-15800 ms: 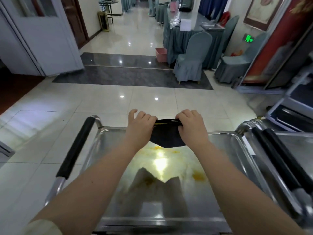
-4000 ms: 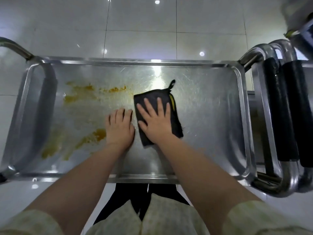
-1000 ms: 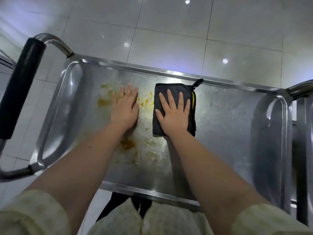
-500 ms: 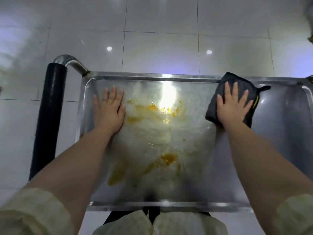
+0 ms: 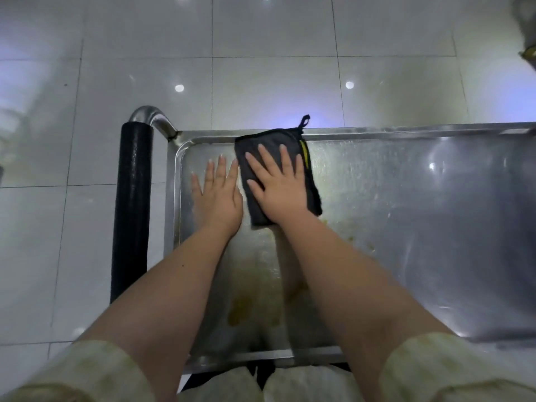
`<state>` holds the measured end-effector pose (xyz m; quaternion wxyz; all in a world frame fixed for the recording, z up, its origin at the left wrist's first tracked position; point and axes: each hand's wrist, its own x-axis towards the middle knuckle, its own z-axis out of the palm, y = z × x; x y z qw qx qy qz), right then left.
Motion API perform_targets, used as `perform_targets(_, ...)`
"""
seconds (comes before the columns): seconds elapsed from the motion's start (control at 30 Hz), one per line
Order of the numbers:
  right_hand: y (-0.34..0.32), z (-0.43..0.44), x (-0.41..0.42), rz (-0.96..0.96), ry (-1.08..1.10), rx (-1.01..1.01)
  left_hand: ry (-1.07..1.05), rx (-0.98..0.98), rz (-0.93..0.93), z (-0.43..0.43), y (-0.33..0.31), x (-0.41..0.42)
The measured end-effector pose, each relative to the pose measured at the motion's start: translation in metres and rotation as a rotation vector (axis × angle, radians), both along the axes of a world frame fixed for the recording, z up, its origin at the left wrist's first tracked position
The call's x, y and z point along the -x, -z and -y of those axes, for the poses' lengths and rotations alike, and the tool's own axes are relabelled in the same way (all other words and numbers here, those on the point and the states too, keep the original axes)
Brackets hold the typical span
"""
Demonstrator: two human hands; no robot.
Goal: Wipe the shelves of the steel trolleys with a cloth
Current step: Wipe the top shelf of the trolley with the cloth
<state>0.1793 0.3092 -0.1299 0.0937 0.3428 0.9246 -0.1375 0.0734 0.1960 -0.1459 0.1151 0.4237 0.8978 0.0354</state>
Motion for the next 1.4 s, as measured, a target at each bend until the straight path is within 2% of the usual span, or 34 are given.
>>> perform_targets(0.1, 0.002, -0.049, -0.057, 0.038, 0.176, -0.034, 0.030, 0.027, -0.003, 0.000, 0.000, 0.000)
perform_targets(0.27, -0.006, -0.110, -0.195, 0.135, 0.654, -0.023, 0.063, 0.059, -0.014, 0.000, 0.000, 0.001)
perform_targets(0.33, -0.009, -0.110, -0.220, 0.180, 0.788, -0.009, 0.068, 0.070, -0.016, 0.000, -0.001, 0.000)
perform_targets(0.4, -0.008, -0.102, -0.209, 0.193, 0.829, -0.016, 0.067, 0.079, -0.015, 0.000, -0.002, 0.000)
perform_targets(0.5, -0.007, -0.073, -0.150, 0.138, 0.666, -0.054, 0.069, 0.089, -0.015, -0.001, -0.003, 0.002)
perform_targets(0.63, -0.005, 0.016, -0.073, 0.105, 0.191, -0.038, 0.069, 0.087, -0.005, -0.001, -0.003, 0.002)
perform_targets(0.7, -0.007, 0.063, -0.059, 0.096, 0.007, -0.010, 0.068, 0.074, -0.004, -0.001, -0.004, 0.002)
perform_targets(0.77, -0.008, 0.077, -0.064, 0.059, -0.056, 0.020, 0.068, 0.073, -0.010, 0.000, -0.005, 0.001)
perform_targets(0.83, -0.006, 0.057, -0.080, 0.029, -0.060, 0.004, 0.064, 0.069, 0.000, 0.000, -0.006, 0.000)
perform_targets(0.9, -0.002, 0.024, -0.108, 0.039, 0.024, -0.025, 0.066, 0.069, 0.015, 0.000, -0.006, 0.000)
perform_targets(1.07, -0.003, -0.050, -0.234, 0.107, 0.494, -0.060, 0.078, 0.106, -0.017, 0.001, -0.008, -0.001)
perform_targets(1.13, -0.006, -0.055, -0.266, 0.160, 0.605, -0.045, 0.078, 0.116, -0.010, 0.001, -0.010, -0.004)
perform_targets(1.27, -0.005, -0.028, -0.255, 0.178, 0.535, -0.060, 0.083, 0.103, -0.013, 0.004, -0.019, -0.012)
perform_targets(1.4, -0.005, 0.036, -0.170, 0.138, 0.291, -0.047, -0.022, 0.006, 0.050, 0.035, -0.022, -0.031)
